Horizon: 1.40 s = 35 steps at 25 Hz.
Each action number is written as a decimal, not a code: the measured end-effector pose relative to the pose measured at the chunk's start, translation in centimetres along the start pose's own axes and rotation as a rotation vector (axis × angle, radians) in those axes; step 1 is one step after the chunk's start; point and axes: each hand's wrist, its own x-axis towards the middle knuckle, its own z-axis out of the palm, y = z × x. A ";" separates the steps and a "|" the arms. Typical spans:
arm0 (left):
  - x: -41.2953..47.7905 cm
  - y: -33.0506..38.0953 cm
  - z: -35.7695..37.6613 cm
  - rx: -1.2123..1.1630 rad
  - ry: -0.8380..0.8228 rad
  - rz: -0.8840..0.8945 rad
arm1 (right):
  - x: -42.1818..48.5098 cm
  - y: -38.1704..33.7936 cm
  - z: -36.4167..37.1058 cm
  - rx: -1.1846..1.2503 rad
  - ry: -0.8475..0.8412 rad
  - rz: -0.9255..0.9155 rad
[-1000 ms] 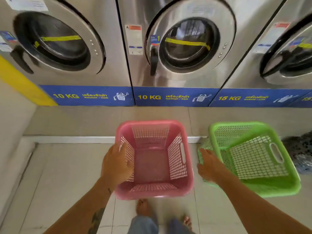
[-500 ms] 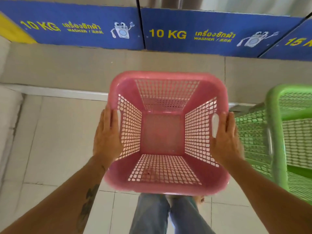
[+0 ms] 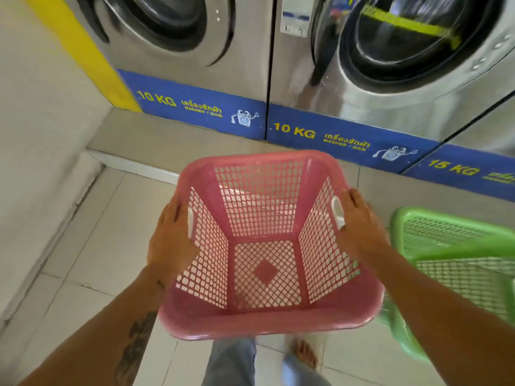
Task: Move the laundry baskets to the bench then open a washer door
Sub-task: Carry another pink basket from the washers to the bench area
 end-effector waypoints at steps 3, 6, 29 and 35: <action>-7.1 1.0 -5.7 -0.014 0.089 -0.109 | -2.4 -1.8 -3.8 0.024 0.010 -0.143; -15.5 1.3 -10.0 -0.018 0.186 -0.244 | -5.6 -5.1 -7.3 0.007 0.019 -0.265; -98.7 -19.9 -15.3 0.002 0.769 -1.295 | -65.5 -52.9 4.6 -0.015 -0.217 -1.489; -113.4 -24.4 -15.6 0.043 0.787 -1.524 | -80.5 -63.4 10.1 -0.006 -0.327 -1.681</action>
